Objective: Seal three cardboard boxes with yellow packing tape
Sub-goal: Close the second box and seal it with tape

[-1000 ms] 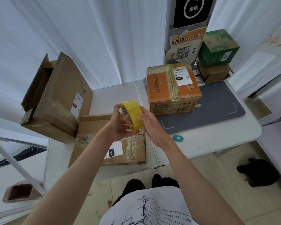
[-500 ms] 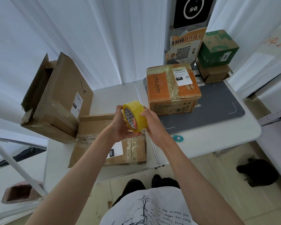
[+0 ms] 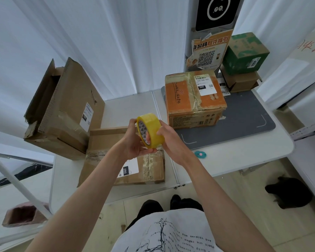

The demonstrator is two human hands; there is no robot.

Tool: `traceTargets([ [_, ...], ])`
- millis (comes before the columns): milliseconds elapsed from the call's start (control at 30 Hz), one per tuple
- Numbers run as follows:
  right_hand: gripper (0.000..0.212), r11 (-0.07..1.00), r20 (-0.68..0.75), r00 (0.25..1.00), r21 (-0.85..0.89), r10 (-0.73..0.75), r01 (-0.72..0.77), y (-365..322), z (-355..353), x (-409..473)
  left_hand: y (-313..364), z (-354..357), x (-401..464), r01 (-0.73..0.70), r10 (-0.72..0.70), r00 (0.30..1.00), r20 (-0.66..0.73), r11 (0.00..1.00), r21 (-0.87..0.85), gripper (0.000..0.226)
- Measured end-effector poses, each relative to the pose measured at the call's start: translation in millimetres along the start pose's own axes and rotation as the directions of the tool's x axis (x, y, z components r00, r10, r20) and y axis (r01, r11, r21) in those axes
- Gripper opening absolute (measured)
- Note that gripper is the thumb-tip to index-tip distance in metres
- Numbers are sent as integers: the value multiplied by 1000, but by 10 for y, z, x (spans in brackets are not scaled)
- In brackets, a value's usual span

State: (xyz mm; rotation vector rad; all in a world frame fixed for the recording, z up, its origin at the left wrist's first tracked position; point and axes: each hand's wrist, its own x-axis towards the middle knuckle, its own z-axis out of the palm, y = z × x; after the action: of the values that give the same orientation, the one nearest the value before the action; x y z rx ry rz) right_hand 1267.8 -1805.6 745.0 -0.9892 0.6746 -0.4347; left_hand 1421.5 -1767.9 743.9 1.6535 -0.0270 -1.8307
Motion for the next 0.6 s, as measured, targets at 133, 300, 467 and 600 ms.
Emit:
traceTargets([
  [133, 28, 999, -69, 997, -39, -15, 12, 4, 47, 38, -16, -19, 35, 1, -1, 1000, -16, 1000, -18, 93],
  [300, 26, 999, -147, 989, -44, -7, 0, 13, 61, 61, -31, 1, 51, -1, 1, 1000, -17, 1000, -29, 97],
  [467, 30, 1000, -81, 997, 24, 9, -7, 4, 28, 46, -40, -10, 32, 3, -2, 1000, 18, 999, -32, 93],
  [600, 31, 1000, -59, 998, -29, -7, 5, -3, 40, 37, -50, -12, 30, -1, 2, 1000, 23, 999, -33, 92],
])
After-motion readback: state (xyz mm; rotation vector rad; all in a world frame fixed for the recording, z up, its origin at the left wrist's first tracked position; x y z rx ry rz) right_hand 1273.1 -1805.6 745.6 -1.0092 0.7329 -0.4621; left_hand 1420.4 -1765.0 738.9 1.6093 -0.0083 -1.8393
